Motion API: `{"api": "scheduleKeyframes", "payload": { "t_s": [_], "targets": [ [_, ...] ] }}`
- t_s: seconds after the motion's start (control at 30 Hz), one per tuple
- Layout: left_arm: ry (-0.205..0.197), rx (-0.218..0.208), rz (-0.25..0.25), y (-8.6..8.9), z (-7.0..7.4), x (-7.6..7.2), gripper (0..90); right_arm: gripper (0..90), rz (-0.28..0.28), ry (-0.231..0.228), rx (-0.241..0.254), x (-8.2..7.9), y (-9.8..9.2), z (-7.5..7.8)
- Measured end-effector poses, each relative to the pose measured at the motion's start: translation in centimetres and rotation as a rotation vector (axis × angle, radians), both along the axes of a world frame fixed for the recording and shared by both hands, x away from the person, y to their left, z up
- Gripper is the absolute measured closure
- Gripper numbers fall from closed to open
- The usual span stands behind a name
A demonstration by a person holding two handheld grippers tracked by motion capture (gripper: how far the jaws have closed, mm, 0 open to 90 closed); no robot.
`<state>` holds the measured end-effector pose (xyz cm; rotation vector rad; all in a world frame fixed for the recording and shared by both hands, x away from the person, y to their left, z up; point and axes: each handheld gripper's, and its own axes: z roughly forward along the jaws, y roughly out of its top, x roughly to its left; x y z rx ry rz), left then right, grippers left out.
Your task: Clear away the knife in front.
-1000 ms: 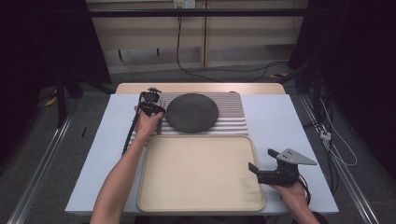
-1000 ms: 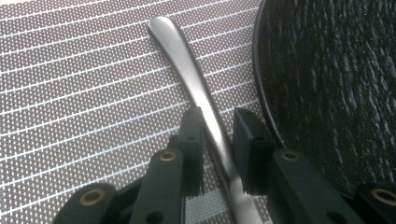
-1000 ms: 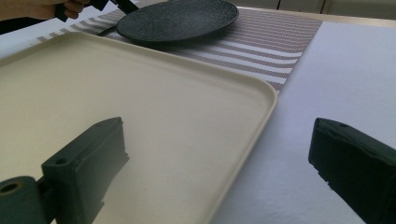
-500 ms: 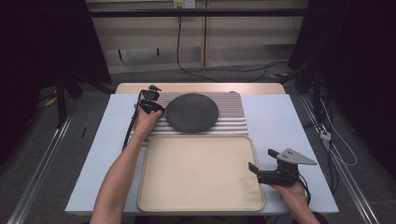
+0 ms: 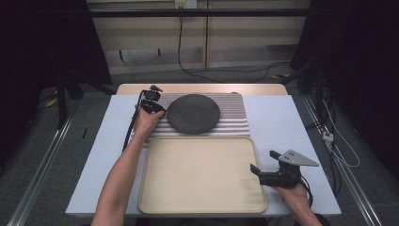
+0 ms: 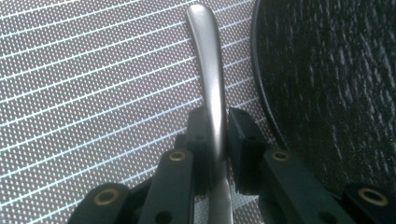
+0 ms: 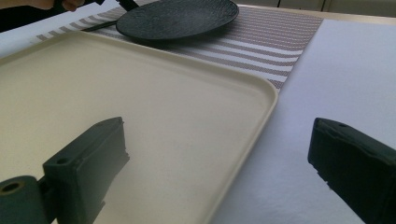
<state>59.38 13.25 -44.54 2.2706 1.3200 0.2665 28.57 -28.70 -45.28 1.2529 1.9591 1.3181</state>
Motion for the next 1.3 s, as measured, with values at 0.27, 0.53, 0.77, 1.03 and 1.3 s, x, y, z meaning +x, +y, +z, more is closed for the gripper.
{"api": "scheduleKeyframes", "payload": {
  "t_s": [0.27, 0.53, 0.77, 1.03, 1.3],
  "targets": [
    [0.007, 0.015, 0.005, -0.1, 0.1, -0.2, 79.9, 4.8, -0.003, 0.001, -0.001, 0.0, 0.0, 0.0],
    [0.008, 0.028, 0.004, 0.3, 0.2, -0.3, 79.9, 4.8, -0.003, 0.001, -0.005, 0.0, 0.0, 0.0],
    [-0.002, 0.027, -0.005, 0.6, 0.9, -0.5, 79.9, 4.8, -0.004, 0.001, -0.004, 0.0, 0.0, 0.0],
    [-0.009, 0.011, -0.014, 1.1, 1.7, -1.1, 79.9, 4.8, -0.005, 0.000, -0.002, 0.0, 0.0, 0.0],
    [-0.041, -0.022, -0.021, 1.4, 2.9, -2.1, 79.9, 4.8, -0.004, -0.001, -0.003, 0.0, 0.1, 0.0]
  ]
}}
